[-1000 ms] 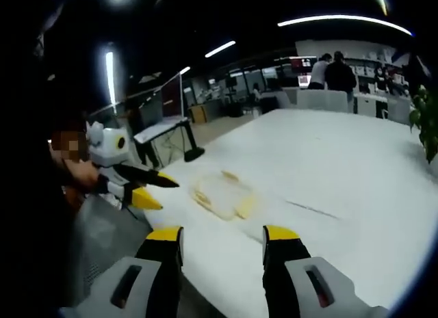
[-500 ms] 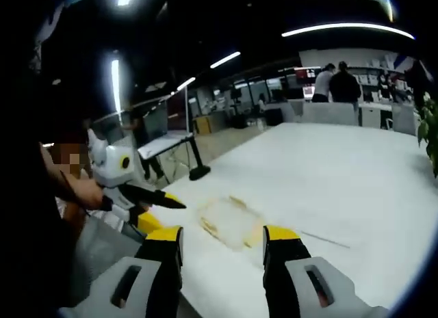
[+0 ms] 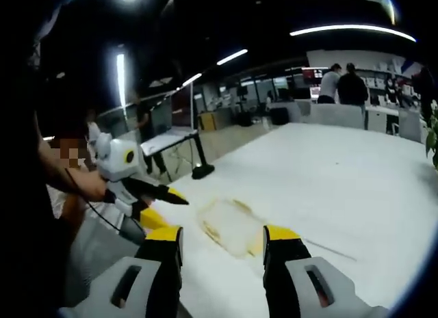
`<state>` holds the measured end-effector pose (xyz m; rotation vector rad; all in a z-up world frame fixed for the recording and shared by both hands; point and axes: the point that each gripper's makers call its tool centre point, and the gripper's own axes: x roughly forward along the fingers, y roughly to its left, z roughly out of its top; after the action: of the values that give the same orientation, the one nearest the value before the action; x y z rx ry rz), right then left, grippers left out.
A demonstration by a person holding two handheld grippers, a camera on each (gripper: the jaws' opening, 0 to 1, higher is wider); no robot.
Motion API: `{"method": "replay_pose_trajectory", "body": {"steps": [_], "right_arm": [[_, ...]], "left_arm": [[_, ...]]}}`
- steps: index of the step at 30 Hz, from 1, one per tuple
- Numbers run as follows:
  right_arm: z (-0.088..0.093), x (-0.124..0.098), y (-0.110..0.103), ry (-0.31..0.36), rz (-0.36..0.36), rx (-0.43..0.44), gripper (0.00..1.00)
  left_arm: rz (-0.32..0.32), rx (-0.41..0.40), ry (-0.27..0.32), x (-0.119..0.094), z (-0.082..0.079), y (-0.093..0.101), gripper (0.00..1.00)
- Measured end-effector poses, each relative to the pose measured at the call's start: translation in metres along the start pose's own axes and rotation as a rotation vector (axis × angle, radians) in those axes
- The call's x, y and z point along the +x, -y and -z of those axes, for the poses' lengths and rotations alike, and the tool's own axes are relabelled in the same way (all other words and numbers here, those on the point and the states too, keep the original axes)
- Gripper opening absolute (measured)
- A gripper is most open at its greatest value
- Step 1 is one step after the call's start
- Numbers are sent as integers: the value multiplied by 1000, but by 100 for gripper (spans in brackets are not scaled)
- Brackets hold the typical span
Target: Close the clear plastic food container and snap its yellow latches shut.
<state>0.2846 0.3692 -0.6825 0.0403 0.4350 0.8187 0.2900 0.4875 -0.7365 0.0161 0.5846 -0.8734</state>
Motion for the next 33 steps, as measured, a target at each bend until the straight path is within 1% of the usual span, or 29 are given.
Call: {"method": "replay_pose_trajectory", "body": {"steps": [3, 9, 13, 18, 24, 27, 29, 33], "right_arm": [[3, 6, 1, -14, 3, -18, 46], [5, 15, 3, -28, -4, -23, 46], [5, 22, 7, -34, 1, -24, 46], [6, 31, 12, -47, -1, -33, 46], [9, 38, 16, -74, -4, -59, 46], [9, 41, 17, -78, -5, -88, 45], [12, 45, 18, -91, -8, -85, 45], [18, 51, 19, -121, -15, -115, 47]], "left_arm": [[9, 1, -3, 0, 0, -5, 53], [26, 8, -14, 0, 0, -15, 53], [31, 50, -39, 1, 3, -21, 52], [38, 69, -53, 2, 3, -32, 52], [50, 105, -76, 3, 1, -47, 52], [58, 121, -86, 3, 1, -54, 52], [60, 135, -105, 5, 6, -58, 52], [70, 157, -124, 8, 10, -63, 52]]}}
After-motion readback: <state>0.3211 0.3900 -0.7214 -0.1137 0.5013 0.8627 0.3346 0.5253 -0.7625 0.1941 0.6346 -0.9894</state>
